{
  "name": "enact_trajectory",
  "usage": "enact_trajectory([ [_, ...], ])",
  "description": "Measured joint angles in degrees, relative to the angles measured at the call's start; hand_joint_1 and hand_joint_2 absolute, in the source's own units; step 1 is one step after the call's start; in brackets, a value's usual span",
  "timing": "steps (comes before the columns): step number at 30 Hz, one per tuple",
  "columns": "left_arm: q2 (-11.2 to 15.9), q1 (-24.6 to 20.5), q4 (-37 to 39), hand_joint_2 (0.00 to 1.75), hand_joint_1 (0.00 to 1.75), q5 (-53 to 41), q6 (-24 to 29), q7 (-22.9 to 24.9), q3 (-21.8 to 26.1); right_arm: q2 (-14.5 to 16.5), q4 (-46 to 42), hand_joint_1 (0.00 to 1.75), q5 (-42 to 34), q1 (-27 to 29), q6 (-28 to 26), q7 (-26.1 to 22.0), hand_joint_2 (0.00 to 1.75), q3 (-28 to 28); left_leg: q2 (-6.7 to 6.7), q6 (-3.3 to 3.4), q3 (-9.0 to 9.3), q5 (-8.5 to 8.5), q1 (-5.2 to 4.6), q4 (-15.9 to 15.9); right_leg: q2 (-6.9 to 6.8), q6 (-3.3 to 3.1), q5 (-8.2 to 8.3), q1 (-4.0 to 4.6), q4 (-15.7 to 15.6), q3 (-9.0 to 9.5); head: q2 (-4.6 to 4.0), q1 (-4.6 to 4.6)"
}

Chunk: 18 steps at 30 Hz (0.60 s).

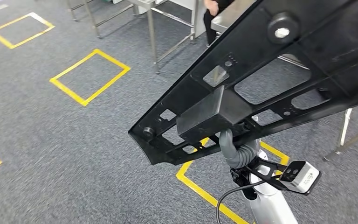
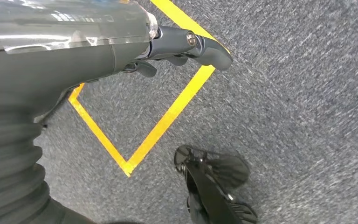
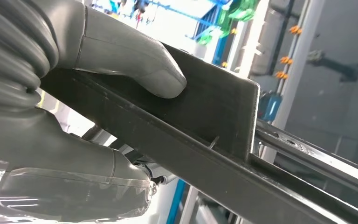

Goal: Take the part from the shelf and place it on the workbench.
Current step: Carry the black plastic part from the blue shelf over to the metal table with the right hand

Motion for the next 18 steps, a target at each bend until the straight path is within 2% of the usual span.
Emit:
enact_trajectory([
  [1,-0.01,0.1,0.0,1.75,0.0,0.01,0.01,0.05,0.01,0.0,0.17,1.75,0.02,0.04,-0.07,0.0,1.75,0.12,-0.14,0.01,-0.8,0.52,0.0,0.85,0.79,0.0,-0.05,0.04,0.04,0.07,0.0,0.0],
  [2,-0.02,0.15,0.0,1.75,0.0,0.02,0.01,0.1,0.01,0.01,0.32,1.75,0.06,0.05,-0.12,0.0,1.75,0.25,-0.24,0.08,-0.55,2.16,0.01,-0.57,1.57,0.06,-0.11,0.05,0.09,0.19,0.0,0.0],
  [3,-0.03,0.14,0.0,1.75,0.0,0.05,0.01,0.14,0.02,0.01,0.44,1.75,0.09,0.02,-0.14,0.0,1.75,0.38,-0.64,0.21,0.65,4.58,0.02,-3.94,2.32,0.18,-0.22,0.04,0.17,0.33,0.0,0.0],
  [4,-0.04,0.11,0.0,1.75,0.0,0.1,0.04,0.17,0.05,0.02,0.56,1.75,0.13,-0.03,-0.15,0.01,1.75,0.51,-1.71,0.45,2.18,6.77,0.05,-7.92,2.98,0.35,-0.37,0.01,0.3,0.43,-0.01,0.01],
  [5,-0.04,0.09,0.0,1.75,0.0,0.17,0.07,0.18,0.12,0.03,0.68,1.75,0.15,-0.12,-0.16,0.01,1.75,0.64,-2.8,0.67,3.66,8.22,0.12,-11.53,3.63,0.59,-0.53,0.05,0.53,0.39,-0.01,0.01],
  [6,-0.04,0.07,0.0,1.75,0.0,0.26,0.11,0.22,0.23,0.04,0.82,1.75,0.19,-0.2,-0.19,0.02,1.75,0.79,-3.72,0.89,4.64,8.93,0.1,-13.9,4.2,0.9,-0.62,0.0,0.7,0.25,-0.01,0.02],
  [7,-0.04,0.03,0.0,1.75,0.0,0.31,0.17,0.27,0.34,0.06,0.97,1.75,0.25,-0.26,-0.23,0.02,1.75,0.91,-4.21,1.12,5.08,8.9,0.03,-14.93,4.71,1.26,-0.64,-0.09,0.8,0.05,0.0,0.01],
  [9,-0.12,-0.13,0.01,1.75,0.0,0.37,0.22,0.35,0.51,0.07,1.23,1.75,0.43,-0.29,-0.36,0.02,1.75,1.1,-3.46,1.6,5.32,8.88,-0.02,-15.34,5.42,2.03,-0.56,-0.29,0.74,-0.18,0.0,0.0],
  [11,-0.25,-0.31,0.01,1.75,0.0,0.41,0.19,0.32,0.6,0.06,1.42,1.75,0.57,-0.47,-0.61,0.01,1.75,1.19,-2.38,2.34,5.7,9.11,0.18,-15.92,3.48,2.66,-1.62,-0.16,2.31,-0.88,0.0,0.01],
  [13,-0.32,-0.29,0.0,1.75,0.0,0.49,0.07,0.27,0.76,0.06,1.61,1.75,0.63,-0.72,-0.87,0.0,1.75,1.32,-1.1,2.91,5.96,9.13,0.16,-16.25,0.44,3.13,-4.68,-0.14,8.27,-3.84,0.0,0.02],
  [14,-0.33,-0.22,0.0,1.75,0.0,0.53,-0.01,0.24,0.85,0.05,1.77,1.75,0.64,-0.75,-0.94,0.0,1.75,1.39,-0.46,3.05,5.98,9.05,0.09,-16.24,-0.25,3.33,-6.28,-0.29,12.19,-5.92,0.0,0.01],
  [15,-0.33,-0.16,0.0,1.75,0.0,0.56,-0.1,0.21,0.91,0.05,1.95,1.75,0.64,-0.7,-0.97,0.0,1.75,1.43,0.2,3.09,6.02,8.96,0.04,-16.23,-0.54,3.52,-7.2,-0.46,15.32,-7.65,0.0,0.02],
  [16,-0.33,-0.14,0.01,1.75,0.0,0.61,-0.24,0.16,0.95,0.04,2.14,1.75,0.64,-0.65,-0.98,0.0,1.75,1.46,0.85,3.07,6.09,8.84,0.02,-16.22,-0.72,3.66,-7.04,-0.6,16.6,-8.44,0.0,0.02],
  [17,-0.34,-0.17,0.01,1.75,0.0,0.66,-0.42,0.09,0.97,0.04,2.32,1.75,0.64,-0.63,-0.98,0.0,1.75,1.47,1.47,2.98,6.24,8.7,0.02,-16.21,-0.95,3.73,-5.84,-0.71,15.58,-8.04,-0.01,0.02],
  [18,-0.37,-0.22,0.02,1.75,0.0,0.72,-0.63,0.03,0.98,0.04,2.43,1.75,0.63,-0.67,-0.98,0.0,1.75,1.49,2.06,2.84,6.47,8.54,0.02,-16.2,-1.41,3.68,-3.88,-0.76,12.41,-6.47,-0.01,0.02],
])
